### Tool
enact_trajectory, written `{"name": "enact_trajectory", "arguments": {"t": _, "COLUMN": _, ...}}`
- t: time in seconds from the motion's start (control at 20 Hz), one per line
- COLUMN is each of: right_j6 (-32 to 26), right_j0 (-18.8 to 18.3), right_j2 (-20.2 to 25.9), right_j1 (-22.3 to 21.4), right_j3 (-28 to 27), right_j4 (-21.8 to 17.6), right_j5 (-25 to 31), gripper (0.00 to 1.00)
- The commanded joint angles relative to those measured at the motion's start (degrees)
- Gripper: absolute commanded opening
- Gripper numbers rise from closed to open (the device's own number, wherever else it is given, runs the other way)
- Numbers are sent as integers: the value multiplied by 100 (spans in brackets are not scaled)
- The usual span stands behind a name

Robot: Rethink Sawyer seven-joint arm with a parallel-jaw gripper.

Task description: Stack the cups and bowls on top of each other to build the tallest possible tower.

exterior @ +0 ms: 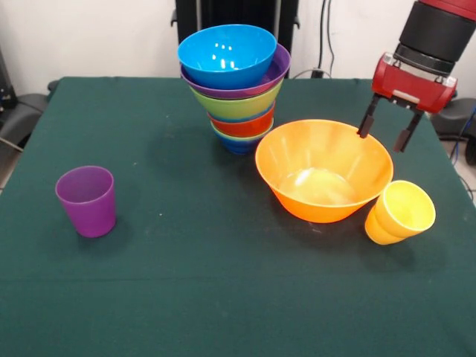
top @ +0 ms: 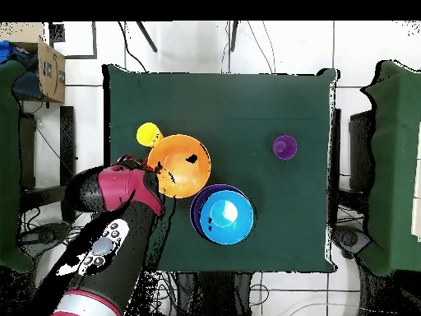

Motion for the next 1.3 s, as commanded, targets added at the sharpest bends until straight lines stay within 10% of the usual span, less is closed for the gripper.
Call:
{"name": "enact_trajectory", "arguments": {"t": 0.05, "right_j6": 147, "right_j0": 47, "right_j2": 304, "right_j1": 289, "right_j3": -304, "right_j4": -496, "right_j5": -234, "gripper": 100}}
{"name": "enact_trajectory", "arguments": {"t": 1.3, "right_j6": 360, "right_j0": 151, "right_j2": 107, "right_j1": 932, "right_j3": -393, "right_j4": -434, "right_j5": -833, "gripper": 100}}
